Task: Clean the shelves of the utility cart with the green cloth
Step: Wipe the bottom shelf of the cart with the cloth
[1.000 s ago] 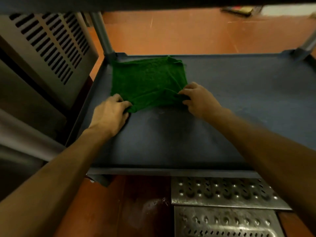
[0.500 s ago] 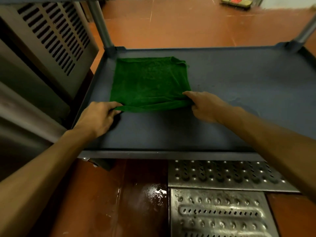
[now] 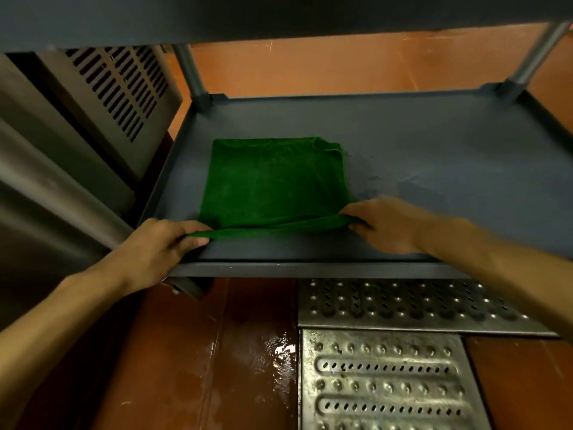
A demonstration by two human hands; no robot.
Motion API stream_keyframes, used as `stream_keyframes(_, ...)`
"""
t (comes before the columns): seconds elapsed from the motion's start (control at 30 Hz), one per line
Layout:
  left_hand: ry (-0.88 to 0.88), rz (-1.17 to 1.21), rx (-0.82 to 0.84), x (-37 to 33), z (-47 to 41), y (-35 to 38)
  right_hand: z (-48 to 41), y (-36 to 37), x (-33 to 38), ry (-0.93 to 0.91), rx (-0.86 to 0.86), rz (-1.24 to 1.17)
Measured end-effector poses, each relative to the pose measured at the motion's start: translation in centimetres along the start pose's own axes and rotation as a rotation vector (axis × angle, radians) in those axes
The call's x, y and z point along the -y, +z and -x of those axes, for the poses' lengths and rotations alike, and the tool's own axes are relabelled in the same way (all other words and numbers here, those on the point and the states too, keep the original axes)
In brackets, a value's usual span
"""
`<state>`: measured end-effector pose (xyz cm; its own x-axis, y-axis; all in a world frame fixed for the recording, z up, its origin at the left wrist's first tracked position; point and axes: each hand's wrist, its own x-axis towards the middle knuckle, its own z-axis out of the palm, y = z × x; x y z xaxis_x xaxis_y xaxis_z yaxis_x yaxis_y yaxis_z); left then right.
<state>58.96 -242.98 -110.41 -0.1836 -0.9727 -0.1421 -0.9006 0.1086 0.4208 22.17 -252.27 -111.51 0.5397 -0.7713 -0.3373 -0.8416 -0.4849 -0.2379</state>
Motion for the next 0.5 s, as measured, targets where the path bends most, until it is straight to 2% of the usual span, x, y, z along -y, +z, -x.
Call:
stream_keyframes(0.17,-0.044,0.137,0.134,-1.8,2.4,-1.1,2.6,-0.9,1.1,-0.011,0.121,-0.024)
stream_keyframes(0.33,-0.056,0.311,0.126,-2.5,3.6,-2.0,4.6,-2.4,2.1,-0.002,0.196,-0.113)
stream_keyframes(0.5,-0.027,0.495,0.126,-3.4,4.1,-3.5,7.1,-5.8,3.0,0.033,0.344,-0.254)
